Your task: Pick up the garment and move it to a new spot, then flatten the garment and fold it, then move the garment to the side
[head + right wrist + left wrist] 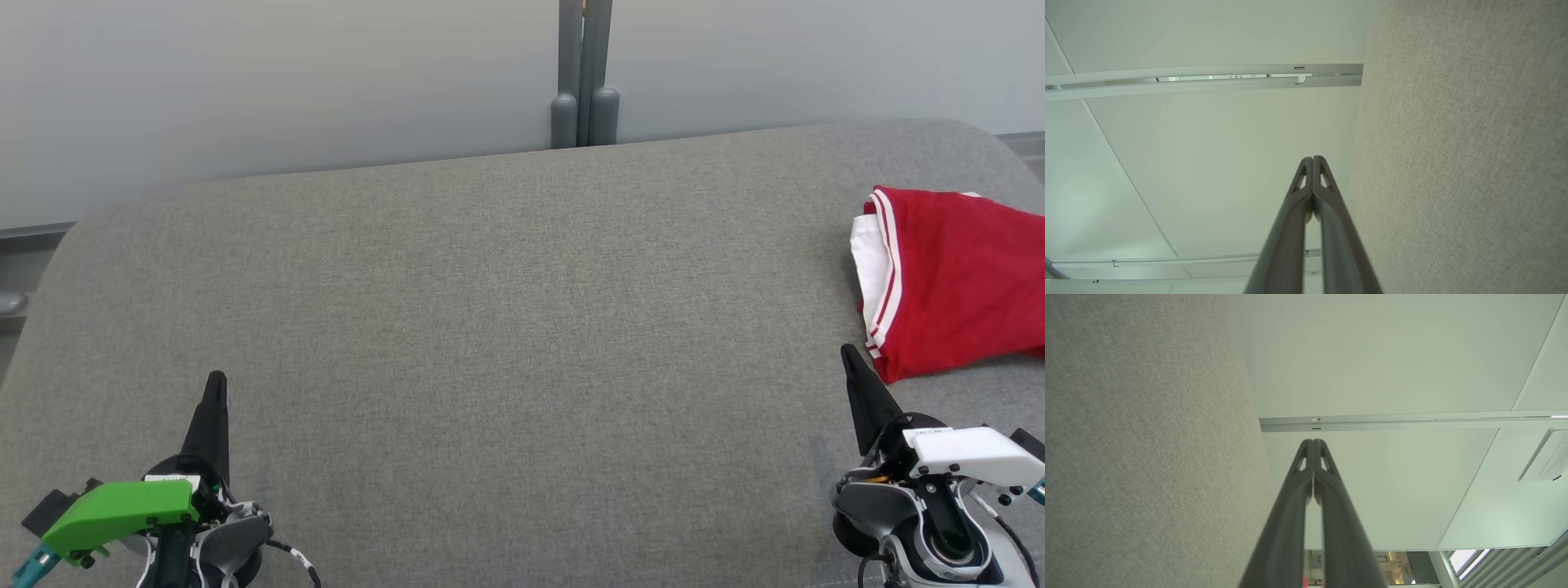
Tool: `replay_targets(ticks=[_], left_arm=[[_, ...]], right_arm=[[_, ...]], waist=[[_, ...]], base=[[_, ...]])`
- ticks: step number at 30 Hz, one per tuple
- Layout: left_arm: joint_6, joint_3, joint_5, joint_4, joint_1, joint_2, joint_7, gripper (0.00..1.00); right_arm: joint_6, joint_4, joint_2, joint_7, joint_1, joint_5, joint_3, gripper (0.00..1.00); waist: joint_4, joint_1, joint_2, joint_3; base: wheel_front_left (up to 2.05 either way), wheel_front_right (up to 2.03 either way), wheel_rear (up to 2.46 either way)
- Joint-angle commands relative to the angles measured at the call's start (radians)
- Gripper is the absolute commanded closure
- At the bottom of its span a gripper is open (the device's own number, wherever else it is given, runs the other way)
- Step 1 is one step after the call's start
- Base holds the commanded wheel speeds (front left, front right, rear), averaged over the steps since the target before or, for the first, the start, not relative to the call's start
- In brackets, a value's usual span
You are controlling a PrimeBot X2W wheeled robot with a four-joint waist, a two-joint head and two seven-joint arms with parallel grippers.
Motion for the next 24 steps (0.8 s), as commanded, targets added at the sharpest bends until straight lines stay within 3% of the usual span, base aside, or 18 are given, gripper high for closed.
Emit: replay_targets(ticks=[1, 24], left_arm=[[-0.005, 0.002, -0.001, -0.004, -0.014, 0.007, 0.004, 1.00], [-0.005, 0.002, -0.001, -0.004, -0.014, 0.007, 0.004, 1.00]], right_arm=[[0.000, -0.004, -0.004, 0.003, 0.008, 0.005, -0.002, 1.00], [0.000, -0.004, -0.004, 0.003, 0.008, 0.006, -0.002, 1.00]], waist=[[0.000, 0.0000, 0.0000, 0.000], [0.000, 0.0000, 0.0000, 0.000]], base=[[0.00, 0.00, 0.00], [0.00, 0.00, 0.00]])
